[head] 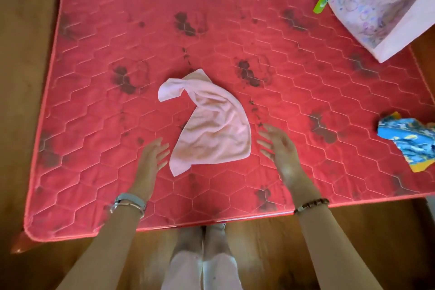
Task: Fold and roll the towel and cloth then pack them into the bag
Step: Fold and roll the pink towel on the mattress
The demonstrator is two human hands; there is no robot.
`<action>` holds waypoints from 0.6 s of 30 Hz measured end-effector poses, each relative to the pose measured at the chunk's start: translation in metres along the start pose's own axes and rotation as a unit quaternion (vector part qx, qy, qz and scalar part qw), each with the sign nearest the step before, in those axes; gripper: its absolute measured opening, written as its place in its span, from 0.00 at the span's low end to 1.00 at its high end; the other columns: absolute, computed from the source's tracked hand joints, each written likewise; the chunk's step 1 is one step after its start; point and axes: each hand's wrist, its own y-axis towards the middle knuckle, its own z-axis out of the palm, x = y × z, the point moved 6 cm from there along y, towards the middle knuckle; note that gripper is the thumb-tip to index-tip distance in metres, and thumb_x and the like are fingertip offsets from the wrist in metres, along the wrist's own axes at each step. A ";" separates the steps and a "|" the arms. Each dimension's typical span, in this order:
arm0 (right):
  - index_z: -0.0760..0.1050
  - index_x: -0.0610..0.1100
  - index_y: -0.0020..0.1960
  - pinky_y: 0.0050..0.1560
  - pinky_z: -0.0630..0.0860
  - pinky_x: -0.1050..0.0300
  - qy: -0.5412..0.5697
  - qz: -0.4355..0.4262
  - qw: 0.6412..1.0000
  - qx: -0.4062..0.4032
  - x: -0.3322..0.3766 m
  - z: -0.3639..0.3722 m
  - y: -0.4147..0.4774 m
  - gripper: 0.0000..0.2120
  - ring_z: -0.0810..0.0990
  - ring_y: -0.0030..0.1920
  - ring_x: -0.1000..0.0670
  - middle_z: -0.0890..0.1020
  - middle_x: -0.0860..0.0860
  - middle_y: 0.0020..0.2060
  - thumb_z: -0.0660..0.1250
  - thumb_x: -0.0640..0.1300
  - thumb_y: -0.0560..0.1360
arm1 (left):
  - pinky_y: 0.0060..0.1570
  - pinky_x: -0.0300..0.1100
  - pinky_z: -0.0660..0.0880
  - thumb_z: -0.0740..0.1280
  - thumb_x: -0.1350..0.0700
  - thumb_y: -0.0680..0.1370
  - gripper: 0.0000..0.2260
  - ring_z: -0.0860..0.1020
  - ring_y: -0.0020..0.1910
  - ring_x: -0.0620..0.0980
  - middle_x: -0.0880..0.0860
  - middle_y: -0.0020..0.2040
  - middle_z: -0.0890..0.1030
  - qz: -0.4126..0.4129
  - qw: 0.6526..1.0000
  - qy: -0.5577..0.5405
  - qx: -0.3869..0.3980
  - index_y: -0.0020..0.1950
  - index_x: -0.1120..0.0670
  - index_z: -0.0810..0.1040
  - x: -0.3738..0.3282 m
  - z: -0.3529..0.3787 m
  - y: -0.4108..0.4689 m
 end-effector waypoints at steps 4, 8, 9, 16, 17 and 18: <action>0.74 0.45 0.65 0.52 0.77 0.61 -0.025 0.034 0.999 -0.011 -0.046 -0.005 0.056 0.15 0.82 0.53 0.54 0.81 0.49 0.57 0.63 0.46 0.80 | 0.61 0.45 0.71 0.60 0.53 0.84 0.17 0.76 0.66 0.54 0.54 0.66 0.77 -0.018 0.999 0.023 -0.041 0.72 0.53 0.69 0.034 -0.003 0.040; 0.76 0.49 0.61 0.59 0.77 0.54 -0.053 0.055 0.997 -0.030 -0.102 -0.019 0.107 0.11 0.82 0.54 0.50 0.81 0.49 0.57 0.65 0.44 0.80 | 0.66 0.46 0.69 0.63 0.50 0.82 0.19 0.75 0.65 0.51 0.54 0.69 0.75 -0.013 0.996 0.071 -0.054 0.73 0.51 0.68 0.074 -0.006 0.085; 0.76 0.48 0.61 0.61 0.76 0.51 -0.063 0.061 0.996 -0.034 -0.117 -0.023 0.119 0.10 0.81 0.55 0.48 0.81 0.48 0.57 0.64 0.43 0.80 | 0.68 0.49 0.69 0.64 0.48 0.82 0.21 0.74 0.66 0.50 0.53 0.69 0.74 -0.013 0.995 0.087 -0.056 0.73 0.50 0.68 0.084 -0.008 0.097; 0.72 0.42 0.66 0.52 0.75 0.57 -0.104 0.090 0.988 -0.066 -0.208 -0.032 0.179 0.16 0.76 0.53 0.48 0.77 0.46 0.56 0.66 0.40 0.79 | 0.63 0.43 0.69 0.66 0.54 0.81 0.21 0.74 0.62 0.50 0.50 0.63 0.74 -0.032 0.984 0.147 -0.099 0.73 0.55 0.68 0.150 -0.008 0.160; 0.72 0.42 0.67 0.54 0.75 0.55 -0.110 0.091 0.988 -0.064 -0.219 -0.031 0.185 0.17 0.77 0.53 0.47 0.77 0.46 0.56 0.66 0.40 0.78 | 0.61 0.42 0.69 0.67 0.56 0.80 0.21 0.74 0.61 0.49 0.50 0.63 0.74 -0.031 0.984 0.142 -0.104 0.73 0.56 0.67 0.157 -0.008 0.164; 0.72 0.42 0.67 0.59 0.75 0.51 -0.116 0.094 0.987 -0.064 -0.228 -0.029 0.189 0.18 0.78 0.55 0.47 0.78 0.46 0.56 0.66 0.40 0.78 | 0.60 0.41 0.69 0.67 0.58 0.80 0.21 0.74 0.61 0.49 0.51 0.63 0.74 -0.029 0.985 0.136 -0.105 0.73 0.57 0.67 0.164 -0.008 0.167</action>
